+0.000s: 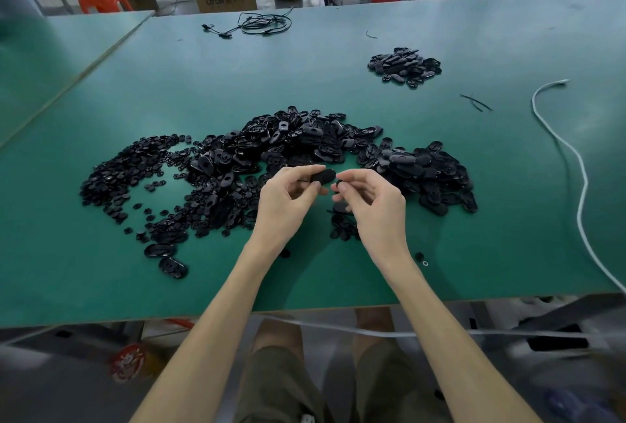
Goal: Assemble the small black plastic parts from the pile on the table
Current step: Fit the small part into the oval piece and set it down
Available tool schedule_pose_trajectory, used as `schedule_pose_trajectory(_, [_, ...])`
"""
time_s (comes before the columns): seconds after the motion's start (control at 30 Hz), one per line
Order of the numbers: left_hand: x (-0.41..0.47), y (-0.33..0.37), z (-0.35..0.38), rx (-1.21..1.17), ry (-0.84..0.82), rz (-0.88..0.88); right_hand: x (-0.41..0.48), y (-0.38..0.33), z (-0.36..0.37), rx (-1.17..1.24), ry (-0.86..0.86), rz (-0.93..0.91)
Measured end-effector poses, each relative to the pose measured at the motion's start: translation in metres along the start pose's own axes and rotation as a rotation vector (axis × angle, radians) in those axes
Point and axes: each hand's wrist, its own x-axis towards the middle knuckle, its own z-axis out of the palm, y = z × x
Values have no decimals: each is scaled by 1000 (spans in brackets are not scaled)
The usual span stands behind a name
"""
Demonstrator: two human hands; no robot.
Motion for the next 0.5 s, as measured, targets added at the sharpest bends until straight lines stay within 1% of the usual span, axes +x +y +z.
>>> schedule_pose_trajectory(0.2, [-2, 2, 0, -51, -17, -21, 1, 2, -3, -15, 30, 12])
schedule_pose_trajectory(0.5, [-2, 1, 0, -78, -22, -21, 2, 1, -4, 74, 60, 62])
